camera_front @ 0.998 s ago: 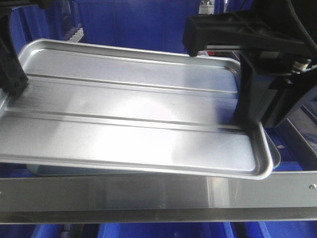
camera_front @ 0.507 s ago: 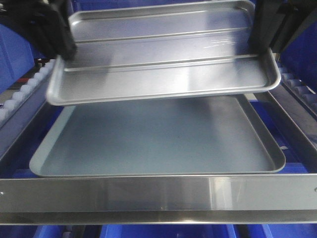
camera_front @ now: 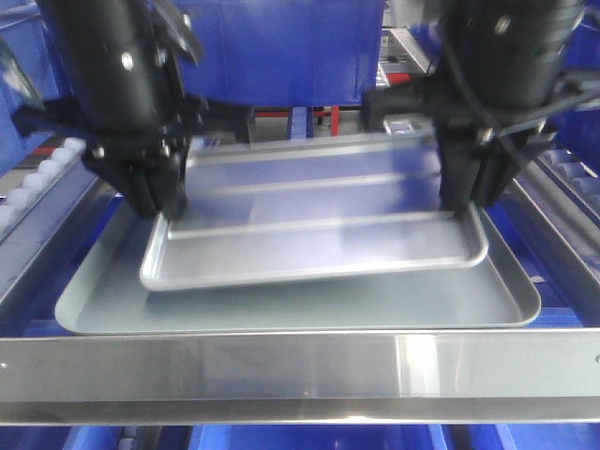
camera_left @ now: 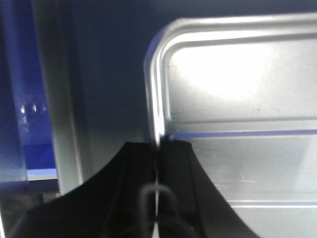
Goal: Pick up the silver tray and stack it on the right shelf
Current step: 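Open both grippers and raise them away from the stacked trays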
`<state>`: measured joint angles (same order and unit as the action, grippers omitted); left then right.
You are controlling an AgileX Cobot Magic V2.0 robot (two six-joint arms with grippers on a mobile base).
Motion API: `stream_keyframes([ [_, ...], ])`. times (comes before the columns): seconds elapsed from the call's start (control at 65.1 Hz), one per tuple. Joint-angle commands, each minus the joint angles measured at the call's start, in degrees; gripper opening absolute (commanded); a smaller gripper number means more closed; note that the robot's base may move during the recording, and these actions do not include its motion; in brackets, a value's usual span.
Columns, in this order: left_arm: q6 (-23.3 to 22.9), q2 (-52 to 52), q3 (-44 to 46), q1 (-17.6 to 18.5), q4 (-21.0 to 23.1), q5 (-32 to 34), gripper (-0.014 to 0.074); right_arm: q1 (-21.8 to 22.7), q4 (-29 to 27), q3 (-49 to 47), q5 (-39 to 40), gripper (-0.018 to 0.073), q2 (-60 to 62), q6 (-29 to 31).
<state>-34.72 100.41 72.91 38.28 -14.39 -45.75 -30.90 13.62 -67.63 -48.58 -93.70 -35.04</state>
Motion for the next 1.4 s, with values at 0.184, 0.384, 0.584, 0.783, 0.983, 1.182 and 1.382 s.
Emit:
stream_keyframes([
  [0.184, 3.7, -0.5, 1.6, -0.3, -3.2, 0.6, -0.0092, 0.6, 3.0, -2.2, 3.5, 0.0082, 0.0, 1.0],
  [0.384, 3.9, -0.5, 1.6, -0.8, -2.3, 1.3, 0.0194, 0.6, 3.0, -2.2, 3.5, 0.034, 0.1, 1.0],
  [0.584, 3.9, -0.5, 1.6, -0.8, -2.3, 1.2, 0.0463, 0.6, 3.0, -2.2, 3.4, 0.0526, 0.1, 1.0],
  [0.783, 4.4, -0.7, 4.6, -0.7, -2.2, -4.4, 0.0465, 0.6, 3.0, -3.0, 1.6, 0.0523, 1.2, 1.3],
  [0.983, 8.7, -7.4, 5.3, -0.7, -1.7, -6.7, 0.0384, 0.6, 3.0, -5.0, -0.8, 0.0305, 6.6, 4.2],
  [1.182, 10.8, -18.9, -1.7, -0.7, -3.3, -0.1, 0.0113, 0.6, 3.0, -4.5, -1.4, 0.0064, 12.2, 6.9],
  [1.382, 10.8, -31.3, -17.7, -0.7, -4.1, 13.0, -0.0081, 0.6, 3.1, 1.0, 2.8, 0.0056, 17.6, 9.4],
])
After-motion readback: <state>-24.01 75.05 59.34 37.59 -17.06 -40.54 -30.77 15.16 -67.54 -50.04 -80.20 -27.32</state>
